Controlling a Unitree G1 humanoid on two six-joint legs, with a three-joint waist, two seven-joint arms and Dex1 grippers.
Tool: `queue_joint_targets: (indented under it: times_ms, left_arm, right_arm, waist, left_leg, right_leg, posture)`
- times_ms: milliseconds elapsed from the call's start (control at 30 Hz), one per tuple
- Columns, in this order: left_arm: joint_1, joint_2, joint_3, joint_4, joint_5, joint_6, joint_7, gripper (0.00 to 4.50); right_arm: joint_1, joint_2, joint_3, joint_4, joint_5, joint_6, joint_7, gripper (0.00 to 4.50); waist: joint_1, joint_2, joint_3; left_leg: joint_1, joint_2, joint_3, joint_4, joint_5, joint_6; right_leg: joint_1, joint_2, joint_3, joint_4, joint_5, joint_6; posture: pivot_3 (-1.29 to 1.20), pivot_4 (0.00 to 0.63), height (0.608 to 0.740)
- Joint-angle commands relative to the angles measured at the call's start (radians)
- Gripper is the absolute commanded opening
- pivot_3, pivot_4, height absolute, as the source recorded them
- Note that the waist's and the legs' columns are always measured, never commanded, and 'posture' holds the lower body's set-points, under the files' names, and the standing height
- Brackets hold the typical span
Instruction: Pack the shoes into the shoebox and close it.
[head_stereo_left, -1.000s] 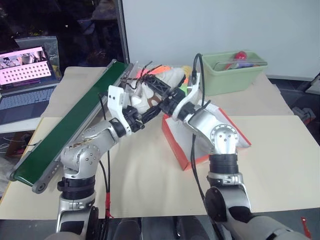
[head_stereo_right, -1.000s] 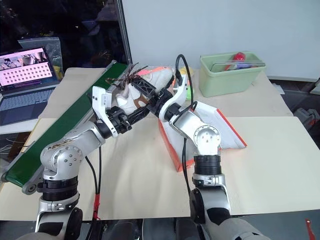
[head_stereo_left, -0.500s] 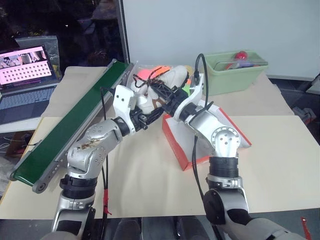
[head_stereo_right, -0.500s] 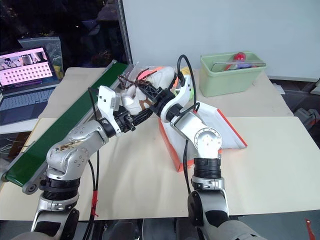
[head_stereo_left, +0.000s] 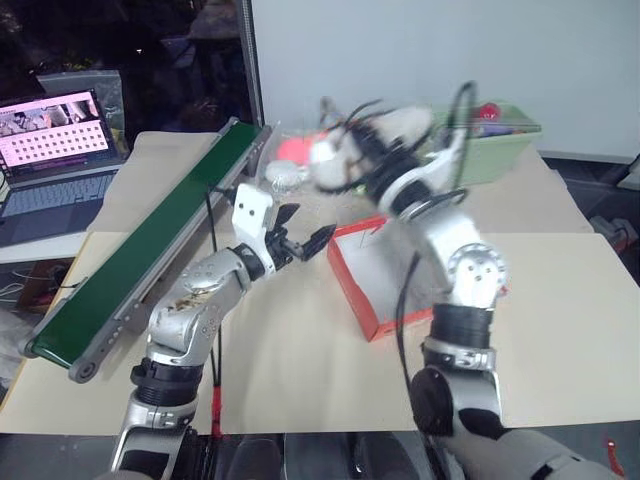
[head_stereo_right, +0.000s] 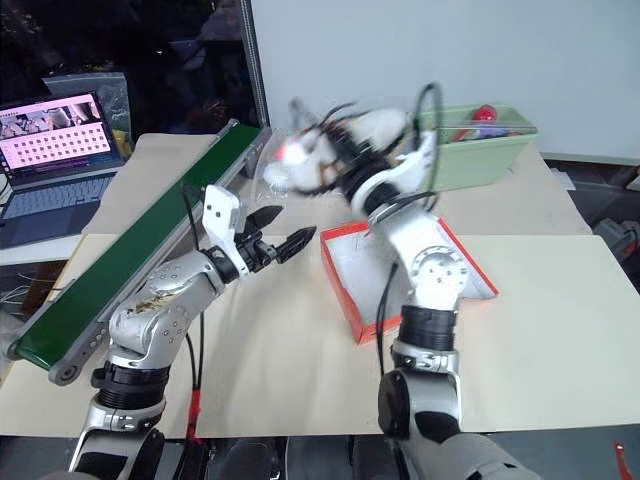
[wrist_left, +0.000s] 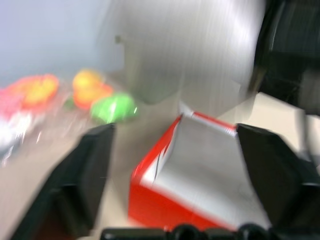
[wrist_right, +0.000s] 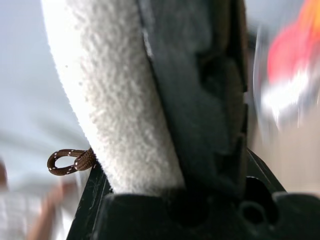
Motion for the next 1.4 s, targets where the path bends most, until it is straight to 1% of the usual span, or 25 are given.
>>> queue_joint_targets:
  times_ms: [33,100,133,200,267,300,400,433,500,567,633,833,933,1133,1267,1300,1400]
  left_arm:
    - [0.001,-0.001,0.011,-0.051,-0.015,-0.002,-0.016,4.41]
    - [0.026,0.022,-0.006,-0.072,0.007,-0.032,-0.046,4.41]
    - [0.046,0.039,-0.015,-0.090,0.012,-0.042,-0.070,4.41]
    - [0.138,0.174,-0.080,-0.130,0.087,-0.122,-0.200,4.41]
    - [0.187,0.253,-0.118,-0.143,0.118,-0.177,-0.281,4.41]
    - [0.191,0.258,-0.113,-0.142,0.098,-0.171,-0.295,4.41]
    - [0.182,0.260,-0.126,-0.136,0.102,-0.185,-0.326,4.41]
    - [0.178,0.255,-0.132,-0.130,0.112,-0.192,-0.332,4.41]
    - [0.171,0.238,-0.135,-0.116,0.116,-0.196,-0.332,4.41]
    - [0.168,0.225,-0.144,-0.108,0.124,-0.202,-0.331,4.41]
    - [0.171,0.210,-0.153,-0.106,0.128,-0.202,-0.326,4.41]
    - [0.192,0.176,-0.168,-0.121,0.145,-0.200,-0.320,4.41]
    - [0.198,0.174,-0.167,-0.126,0.152,-0.199,-0.321,4.41]
    - [0.213,0.175,-0.156,-0.155,0.147,-0.183,-0.315,4.41]
    - [0.225,0.175,-0.159,-0.175,0.147,-0.170,-0.307,4.41]
    - [0.227,0.174,-0.160,-0.181,0.146,-0.167,-0.305,4.41]
    - [0.233,0.173,-0.160,-0.189,0.144,-0.162,-0.302,4.41]
  right_arm:
    - [-0.007,0.006,0.009,-0.028,-0.015,-0.025,0.007,1.92]
    - [-0.006,-0.039,0.021,-0.021,-0.079,-0.023,0.014,1.92]
    - [-0.006,-0.096,0.035,-0.012,-0.132,-0.008,0.036,1.92]
    - [-0.011,-0.430,0.233,-0.002,-0.312,0.203,0.247,1.92]
    - [-0.022,-0.654,0.380,0.033,-0.417,0.318,0.427,1.92]
    - [-0.035,-0.727,0.433,0.062,-0.461,0.332,0.513,1.92]
    - [-0.080,-0.866,0.548,0.141,-0.579,0.348,0.736,1.92]
    - [-0.100,-0.910,0.608,0.162,-0.629,0.347,0.832,1.92]
    - [-0.135,-0.958,0.704,0.201,-0.708,0.346,0.984,1.92]
    - [-0.164,-0.962,0.769,0.249,-0.771,0.340,1.075,1.92]
    - [-0.186,-0.939,0.823,0.291,-0.820,0.340,1.159,1.92]
    - [-0.239,-0.819,0.923,0.493,-0.998,0.282,1.325,1.92]
    - [-0.273,-0.758,0.945,0.602,-1.077,0.234,1.393,1.92]
    - [-0.307,-0.663,0.969,0.825,-1.229,0.122,1.497,1.92]
    - [-0.369,-0.579,0.917,0.986,-1.283,0.099,1.507,1.92]
    - [-0.384,-0.570,0.905,1.011,-1.297,0.092,1.511,1.92]
    - [-0.423,-0.560,0.876,1.068,-1.334,0.083,1.531,1.92]
  waist:
    - [-0.009,0.001,0.000]
    - [-0.015,0.003,0.002]
    - [-0.015,0.004,0.002]
    - [-0.012,0.006,0.004]
    - [0.001,0.009,0.006]
    - [0.005,0.009,0.006]
    - [0.004,0.008,0.007]
    - [0.002,0.008,0.007]
    - [-0.003,0.010,0.008]
    - [-0.004,0.010,0.008]
    - [-0.005,0.010,0.008]
    - [0.000,0.009,0.008]
    - [-0.001,0.004,0.005]
    - [-0.005,0.000,0.002]
    - [-0.007,-0.004,0.000]
    - [-0.007,-0.005,-0.001]
    - [-0.007,-0.007,-0.002]
  left_leg:
    - [0.000,0.000,0.000,0.000,0.000,0.000]
    - [0.000,0.001,0.000,0.000,0.000,0.000]
    - [0.000,0.000,0.000,0.000,0.000,0.000]
    - [0.000,0.000,0.000,0.000,0.000,0.000]
    - [-0.001,-0.002,0.002,-0.001,0.000,0.000]
    - [-0.001,-0.002,0.002,-0.001,0.000,0.000]
    - [-0.001,-0.001,0.003,-0.001,0.000,0.000]
    - [0.000,-0.001,0.003,0.000,0.000,0.000]
    - [0.000,0.000,0.004,0.000,0.000,0.000]
    - [0.001,0.000,0.004,0.000,0.000,0.000]
    - [0.001,0.000,0.004,0.000,0.000,0.000]
    - [0.002,0.000,0.003,0.000,0.000,0.000]
    - [0.004,0.000,0.003,0.000,0.000,0.000]
    - [0.012,0.001,0.003,0.000,0.000,0.000]
    - [0.020,0.001,0.003,0.000,0.000,0.000]
    - [0.024,0.001,0.003,0.000,-0.001,0.000]
    - [0.025,0.001,0.003,0.000,-0.001,0.000]
  right_leg:
    - [0.000,0.000,0.000,0.000,0.000,0.000]
    - [-0.001,0.000,0.001,0.001,0.000,0.000]
    - [-0.001,0.000,0.001,0.001,0.000,0.000]
    - [-0.001,0.000,0.001,0.001,0.000,0.000]
    - [-0.001,-0.002,0.001,-0.001,0.000,0.000]
    - [-0.001,-0.002,0.001,-0.002,-0.001,0.000]
    - [-0.001,-0.001,0.001,-0.003,-0.001,0.000]
    - [0.000,0.000,0.001,-0.003,-0.001,-0.001]
    - [0.000,0.000,0.003,-0.002,-0.001,-0.001]
    - [0.000,0.001,0.003,-0.002,-0.001,-0.001]
    - [-0.001,0.001,0.003,-0.002,-0.001,-0.001]
    - [0.001,0.000,0.002,-0.001,-0.001,0.000]
    - [0.003,0.001,0.002,-0.001,0.000,-0.001]
    - [0.009,0.001,0.002,0.000,0.000,-0.001]
    - [0.018,0.001,0.001,-0.002,0.000,-0.001]
    - [0.022,0.001,0.001,-0.002,-0.001,-0.001]
    - [0.023,0.001,0.001,-0.001,-0.001,-0.001]
  posture:
    - [0.00,0.150,0.729]
    - [0.00,0.150,0.729]
    - [0.00,0.150,0.729]
    - [0.00,0.150,0.729]
    - [0.00,0.150,0.729]
    - [0.00,0.150,0.729]
    - [0.00,0.150,0.729]
    - [0.00,0.150,0.729]
    - [0.00,0.150,0.729]
    - [0.00,0.150,0.729]
    - [0.00,0.150,0.729]
    - [0.00,0.150,0.729]
    - [0.00,0.150,0.729]
    - [0.00,0.150,0.729]
    - [0.00,0.150,0.729]
    - [0.00,0.150,0.729]
    - [0.00,0.150,0.729]
